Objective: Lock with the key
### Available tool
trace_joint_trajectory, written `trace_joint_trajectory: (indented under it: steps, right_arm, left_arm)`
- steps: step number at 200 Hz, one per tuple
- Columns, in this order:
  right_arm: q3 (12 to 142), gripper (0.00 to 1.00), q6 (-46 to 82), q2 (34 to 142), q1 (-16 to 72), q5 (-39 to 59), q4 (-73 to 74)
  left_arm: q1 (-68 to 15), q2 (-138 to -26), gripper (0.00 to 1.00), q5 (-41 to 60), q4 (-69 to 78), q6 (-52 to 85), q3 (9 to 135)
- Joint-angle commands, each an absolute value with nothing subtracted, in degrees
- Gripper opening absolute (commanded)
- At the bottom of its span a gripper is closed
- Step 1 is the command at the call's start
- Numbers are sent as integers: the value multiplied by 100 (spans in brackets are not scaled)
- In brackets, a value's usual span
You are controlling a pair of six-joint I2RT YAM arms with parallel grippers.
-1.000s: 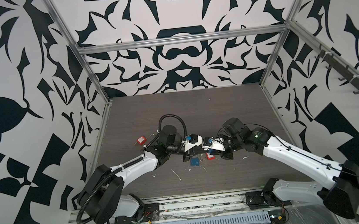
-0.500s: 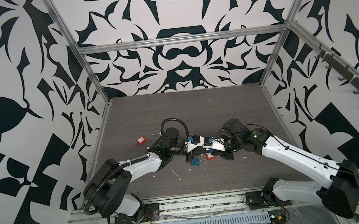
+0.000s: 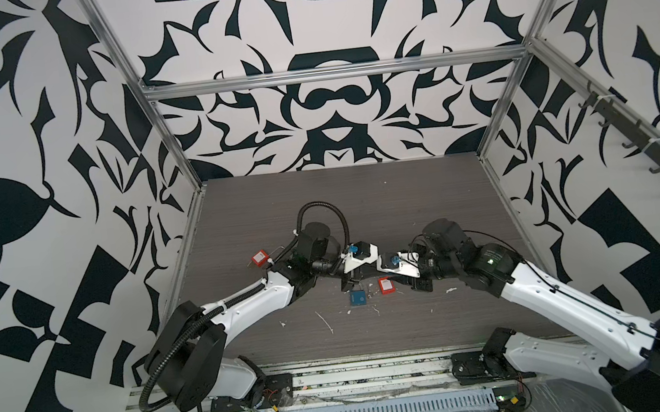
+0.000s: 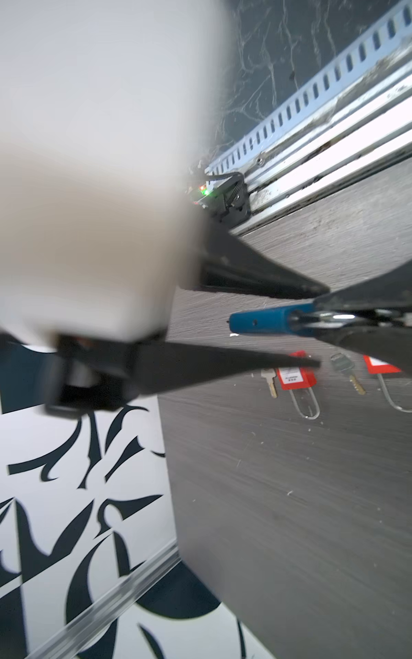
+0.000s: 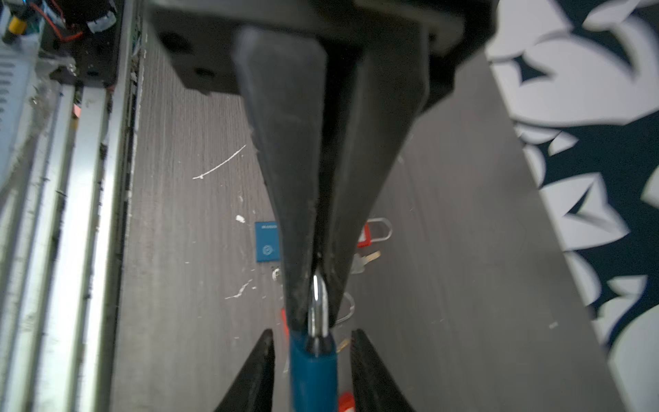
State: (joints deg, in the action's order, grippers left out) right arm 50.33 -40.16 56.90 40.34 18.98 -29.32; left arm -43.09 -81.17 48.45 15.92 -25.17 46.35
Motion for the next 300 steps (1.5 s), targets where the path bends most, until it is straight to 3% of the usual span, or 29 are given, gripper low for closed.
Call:
trace_joint_trajectory:
  steps: [1, 38, 55, 85, 180, 300]
  right_arm:
    - [5171, 49, -4111, 5370, 4078, 1798, -3098]
    - [5352, 51, -4149, 5109, 4068, 1443, -4071]
    - [5381, 45, -4179, 4998, 4063, 1357, -4222]
    - [5374, 25, -4273, 5063, 4064, 1116, -4237]
    - [5300, 20, -4309, 5504, 3944, 1187, -3528]
    - [5456, 12, -4435, 5745, 3730, 1890, -3840]
  left_arm:
    - [-4212, -7970, 0, 4964, 963, -2628, 4833]
    - [-4193, -7941, 0, 4881, 476, -2866, 5038]
    - [-4192, -7921, 0, 4853, 372, -2926, 5088]
    - [-4192, -7920, 0, 4872, 294, -3006, 5144]
    - [-4219, -7850, 0, 4887, 237, -3173, 5076]
    - [-4254, -7791, 0, 4975, 233, -3590, 5058]
